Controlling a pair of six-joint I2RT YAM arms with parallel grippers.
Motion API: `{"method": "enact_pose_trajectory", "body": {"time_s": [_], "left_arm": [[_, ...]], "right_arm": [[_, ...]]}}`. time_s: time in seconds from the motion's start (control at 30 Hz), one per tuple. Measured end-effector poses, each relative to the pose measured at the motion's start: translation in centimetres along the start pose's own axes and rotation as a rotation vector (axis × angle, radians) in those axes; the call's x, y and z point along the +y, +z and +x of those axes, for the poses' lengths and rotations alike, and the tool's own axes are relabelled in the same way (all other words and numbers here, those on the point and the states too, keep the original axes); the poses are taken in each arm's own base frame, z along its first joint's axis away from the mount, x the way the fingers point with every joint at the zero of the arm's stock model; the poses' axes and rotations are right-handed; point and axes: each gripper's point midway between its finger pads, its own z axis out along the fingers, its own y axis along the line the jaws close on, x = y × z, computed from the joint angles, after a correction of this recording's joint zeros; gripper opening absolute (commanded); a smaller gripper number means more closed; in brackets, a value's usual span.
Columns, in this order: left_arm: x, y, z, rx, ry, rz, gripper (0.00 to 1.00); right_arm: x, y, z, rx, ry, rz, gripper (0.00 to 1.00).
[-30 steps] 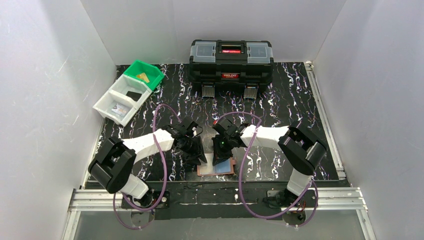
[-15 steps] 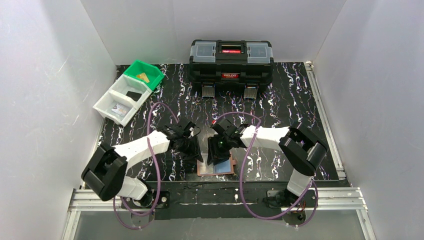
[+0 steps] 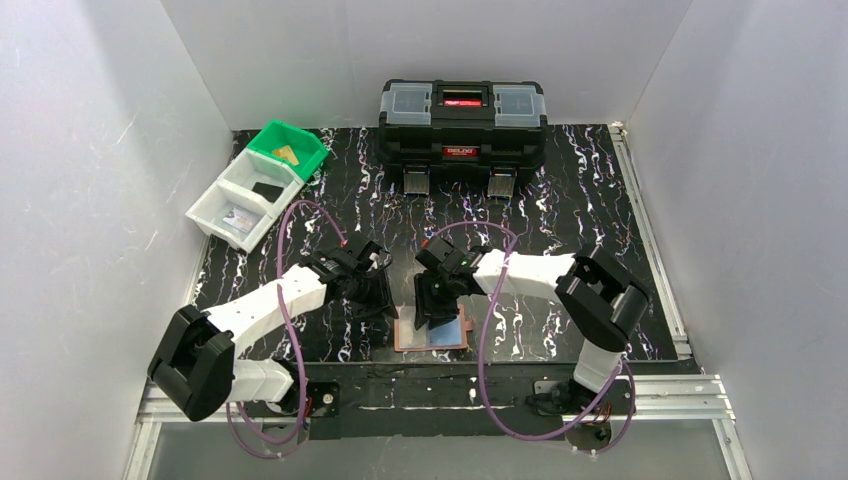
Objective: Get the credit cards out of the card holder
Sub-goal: Remove the credit card from the card holder.
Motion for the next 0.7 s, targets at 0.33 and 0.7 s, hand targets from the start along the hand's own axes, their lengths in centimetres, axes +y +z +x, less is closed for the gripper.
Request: {"method": "enact_pose_trajectory", "body": {"time_s": [0.33, 0.7], "left_arm": [[-0.1, 0.0, 0.0, 0.001, 0.005, 0.007, 0.36], [-0.1, 0.0, 0.0, 0.001, 0.011, 0.006, 0.36]], "right_arm": [[-1.0, -1.6, -0.5, -0.09, 0.037, 0.045, 0.39], [-0.6, -1.6, -0.4, -0.097, 0.025, 0.043, 0.46]]}}
